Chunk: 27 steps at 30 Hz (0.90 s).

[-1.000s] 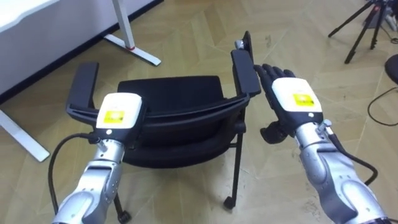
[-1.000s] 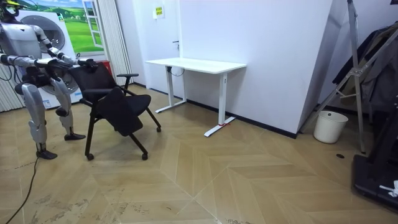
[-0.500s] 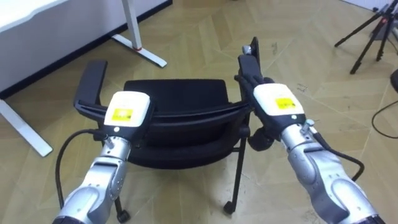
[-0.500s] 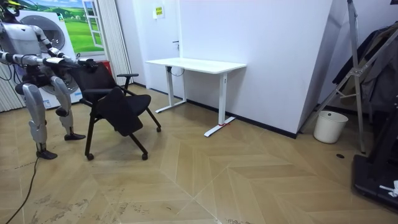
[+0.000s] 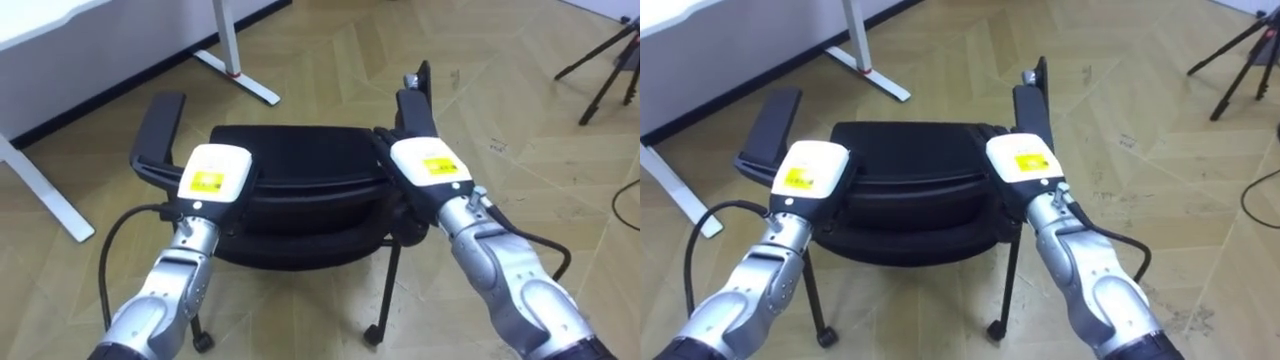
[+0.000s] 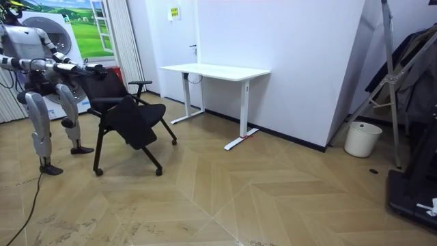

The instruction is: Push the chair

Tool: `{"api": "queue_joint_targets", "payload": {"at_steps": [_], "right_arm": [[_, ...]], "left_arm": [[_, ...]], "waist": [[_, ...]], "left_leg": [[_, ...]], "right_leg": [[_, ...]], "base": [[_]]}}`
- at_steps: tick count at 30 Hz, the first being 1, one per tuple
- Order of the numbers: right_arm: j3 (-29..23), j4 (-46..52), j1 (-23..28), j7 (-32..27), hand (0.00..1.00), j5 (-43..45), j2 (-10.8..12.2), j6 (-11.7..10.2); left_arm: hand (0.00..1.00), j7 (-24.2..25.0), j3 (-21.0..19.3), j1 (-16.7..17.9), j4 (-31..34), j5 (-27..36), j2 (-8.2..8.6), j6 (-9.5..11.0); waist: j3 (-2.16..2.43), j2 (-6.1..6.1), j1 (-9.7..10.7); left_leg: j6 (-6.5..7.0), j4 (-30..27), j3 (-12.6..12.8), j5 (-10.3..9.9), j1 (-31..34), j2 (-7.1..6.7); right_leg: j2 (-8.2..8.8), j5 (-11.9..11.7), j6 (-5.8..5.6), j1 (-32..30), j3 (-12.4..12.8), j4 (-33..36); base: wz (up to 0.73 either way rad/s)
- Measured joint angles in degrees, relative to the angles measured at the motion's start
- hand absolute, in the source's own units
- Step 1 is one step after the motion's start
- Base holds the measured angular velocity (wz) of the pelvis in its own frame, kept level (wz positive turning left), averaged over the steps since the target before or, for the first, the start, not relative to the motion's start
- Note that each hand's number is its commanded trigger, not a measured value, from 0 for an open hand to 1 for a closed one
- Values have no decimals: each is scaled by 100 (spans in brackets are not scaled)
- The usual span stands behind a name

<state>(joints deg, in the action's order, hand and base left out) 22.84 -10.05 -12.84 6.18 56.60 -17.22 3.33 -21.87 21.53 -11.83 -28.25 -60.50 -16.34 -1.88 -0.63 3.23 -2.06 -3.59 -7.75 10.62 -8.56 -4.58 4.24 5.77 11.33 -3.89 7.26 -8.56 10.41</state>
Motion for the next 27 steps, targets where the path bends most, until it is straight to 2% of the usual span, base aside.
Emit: {"api": "queue_joint_targets", "payload": {"at_steps": [5, 12, 14, 19, 25, 27], "right_arm": [[102, 0, -234, 157, 0, 2, 206, 11], [103, -177, -260, 248, 0, 43, 237, 43], [147, -520, -259, 189, 0, 61, 259, 44], [283, -756, -226, -258, 0, 271, 210, 23], [344, -1256, -159, -1040, 0, 507, 230, -79], [383, -1412, -150, -1272, 0, 523, 239, -87]], "left_arm": [[100, 2, 18, -29, 3, -47, 20, 21], [100, 15, 105, -47, 5, -85, 51, 64], [100, 15, 139, -51, 6, -93, 69, 73], [100, -2, 175, -41, 0, -98, 74, 84], [100, -34, 230, -205, -324, -88, 200, 143], [100, -43, 234, -226, -407, -89, 238, 172]], "waist": [[-23, 40, -4], [-32, 47, 1], [-34, 48, 2], [-27, 42, 41], [15, 12, 61], [16, 12, 70]], "left_leg": [[0, -2, -52, 0, 28, -4], [0, -4, -222, 0, -6, -23], [0, -3, -293, 0, -8, -36], [0, -4, -374, 0, -4, -51], [0, -21, -489, 0, 1, -88], [0, -45, -499, 0, -31, -92]], "right_leg": [[1, 0, 0, 14, -65, 0], [3, 0, 0, 141, -210, -57], [9, 0, 0, 187, -260, -96], [12, 0, 0, 203, -329, -104], [25, 0, 0, 305, -473, -188], [25, 0, 0, 368, -509, -206]], "base": [[6], [12], [13], [8], [10], [6]]}}
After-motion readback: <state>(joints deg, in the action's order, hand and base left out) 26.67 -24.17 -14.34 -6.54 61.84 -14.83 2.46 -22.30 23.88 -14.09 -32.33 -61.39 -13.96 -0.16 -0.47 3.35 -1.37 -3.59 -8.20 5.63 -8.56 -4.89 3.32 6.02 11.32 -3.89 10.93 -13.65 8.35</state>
